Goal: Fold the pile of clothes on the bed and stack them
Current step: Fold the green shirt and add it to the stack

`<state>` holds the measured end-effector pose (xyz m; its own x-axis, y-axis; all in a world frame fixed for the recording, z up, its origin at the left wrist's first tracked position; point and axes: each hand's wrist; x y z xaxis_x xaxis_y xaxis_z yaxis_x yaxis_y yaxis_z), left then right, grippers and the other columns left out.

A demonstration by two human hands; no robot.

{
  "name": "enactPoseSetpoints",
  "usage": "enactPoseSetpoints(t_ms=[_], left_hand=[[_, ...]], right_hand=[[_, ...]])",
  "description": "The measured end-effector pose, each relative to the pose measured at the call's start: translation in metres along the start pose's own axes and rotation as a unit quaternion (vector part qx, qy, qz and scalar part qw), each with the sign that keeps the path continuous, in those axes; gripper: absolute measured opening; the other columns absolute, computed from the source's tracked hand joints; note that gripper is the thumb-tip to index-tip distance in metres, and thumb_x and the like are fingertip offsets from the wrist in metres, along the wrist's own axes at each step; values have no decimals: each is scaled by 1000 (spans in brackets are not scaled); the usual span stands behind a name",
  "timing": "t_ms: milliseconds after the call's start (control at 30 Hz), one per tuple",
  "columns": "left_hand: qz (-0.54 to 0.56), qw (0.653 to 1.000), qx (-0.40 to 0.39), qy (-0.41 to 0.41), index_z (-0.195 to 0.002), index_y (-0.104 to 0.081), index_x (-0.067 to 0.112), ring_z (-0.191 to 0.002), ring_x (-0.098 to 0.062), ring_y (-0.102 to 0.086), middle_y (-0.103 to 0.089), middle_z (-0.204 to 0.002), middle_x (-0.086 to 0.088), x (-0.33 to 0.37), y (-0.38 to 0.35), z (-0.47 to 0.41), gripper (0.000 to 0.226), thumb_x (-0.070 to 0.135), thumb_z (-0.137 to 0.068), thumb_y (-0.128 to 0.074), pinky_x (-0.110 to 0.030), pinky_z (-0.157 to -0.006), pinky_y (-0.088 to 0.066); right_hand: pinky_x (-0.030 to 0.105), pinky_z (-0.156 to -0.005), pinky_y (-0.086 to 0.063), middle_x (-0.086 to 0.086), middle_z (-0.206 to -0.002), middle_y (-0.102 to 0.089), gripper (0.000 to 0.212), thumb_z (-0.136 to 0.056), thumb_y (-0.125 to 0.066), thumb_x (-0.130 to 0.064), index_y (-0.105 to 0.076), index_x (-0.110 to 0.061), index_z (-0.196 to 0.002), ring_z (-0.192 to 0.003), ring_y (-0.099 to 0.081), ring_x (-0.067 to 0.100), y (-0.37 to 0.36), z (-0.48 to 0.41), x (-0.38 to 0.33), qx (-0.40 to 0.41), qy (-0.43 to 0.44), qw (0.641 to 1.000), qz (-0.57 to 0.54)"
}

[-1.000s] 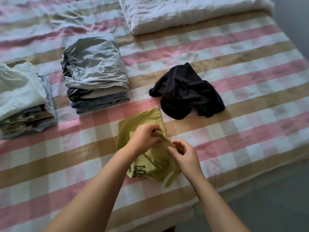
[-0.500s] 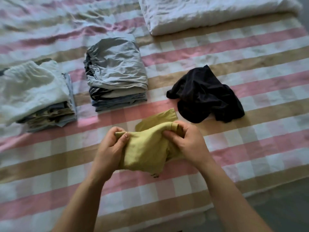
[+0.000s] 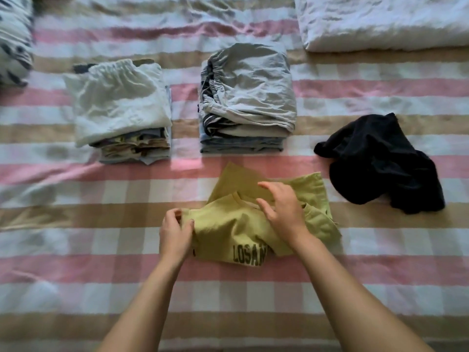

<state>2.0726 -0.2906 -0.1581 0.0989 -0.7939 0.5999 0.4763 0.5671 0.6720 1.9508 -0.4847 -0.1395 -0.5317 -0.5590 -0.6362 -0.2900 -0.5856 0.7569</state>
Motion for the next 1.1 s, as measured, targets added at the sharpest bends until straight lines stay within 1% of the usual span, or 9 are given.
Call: enactPoseSetpoints(t_ms=[100,167,267,400,633,767,867,933,1100], left_hand=[[-86,985,-3,-153,-124,-49,0,-119,-33,-44,-53,-125,-18,14,-7,-9,39,5,-87,-56,-34,-101,-29],[-103,970,-58,-212,-127,-50,2,-122,-30,-44,-53,-128,-15,27,-18,-20,38,7,-89,-54,-34,-103,-30],[-162,950,-168,-210,-120,-54,5,-113,-31,-50,-56,-121,-16,38,-34,-39,31,19,-93,-51,-39,-97,-39],[-277,916,-235,-170,-105,-55,13,-101,-29,-56,-61,-109,-9,34,-35,-48,32,40,-87,-57,-43,-86,-46],[-302,913,-229,-151,-95,-54,12,-105,-30,-50,-59,-107,-11,27,-24,-25,26,37,-87,-59,-37,-85,-43],[-159,952,-167,-202,-76,-42,18,-81,-29,-53,-58,-83,-6,34,10,5,20,19,-88,-59,-36,-69,-38],[-59,958,-103,-263,-73,-44,23,-63,-16,-50,-52,-68,9,48,60,39,27,5,-85,-61,-16,-55,-36],[-23,954,-65,-293,-79,-54,18,-64,-4,-52,-55,-69,12,66,99,68,20,0,-84,-61,-9,-57,-39],[45,942,21,-331,-75,-61,11,-60,-2,-53,-57,-63,3,115,175,143,14,-1,-82,-64,-8,-53,-37]], right_hand=[[35,-96,-34,13,-119,-59,34,-87,-59,-13,-58,-5,-120,-112,-50,30,15,15,37,83,-84,993,24],[39,-99,-35,14,-124,-56,35,-89,-55,-17,-55,-7,-123,-116,-46,32,24,21,63,38,-176,980,83],[43,-95,-41,10,-122,-58,34,-90,-54,-33,-58,-15,-119,-115,-48,31,35,30,85,-48,-278,953,110],[44,-91,-45,5,-111,-65,32,-80,-68,-35,-64,-17,-107,-108,-57,25,46,43,94,-51,-294,954,23],[29,-66,-44,5,-81,-69,8,-78,-70,-8,-67,-10,-85,-80,-64,24,49,80,81,71,-225,972,-15],[29,-61,-37,5,-75,-62,5,-84,-62,-4,-57,-7,-83,-74,-59,27,62,90,62,106,-193,974,-55],[33,-60,-37,7,-72,-59,7,-85,-59,-1,-54,-6,-84,-68,-56,28,94,101,32,154,-115,980,-51],[34,-57,-39,9,-72,-58,9,-85,-58,2,-52,-4,-84,-65,-55,27,128,109,2,183,-52,980,-53],[23,-52,-39,6,-67,-54,7,-85,-57,5,-51,1,-86,-57,-52,20,219,134,-70,234,63,969,-47]])
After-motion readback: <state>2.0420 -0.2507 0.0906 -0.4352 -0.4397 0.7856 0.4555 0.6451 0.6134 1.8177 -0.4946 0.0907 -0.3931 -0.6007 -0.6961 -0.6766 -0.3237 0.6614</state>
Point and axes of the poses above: each hand's wrist, its own z-axis away from the middle knuckle, its own y-axis out of the back of the hand, x = y × z
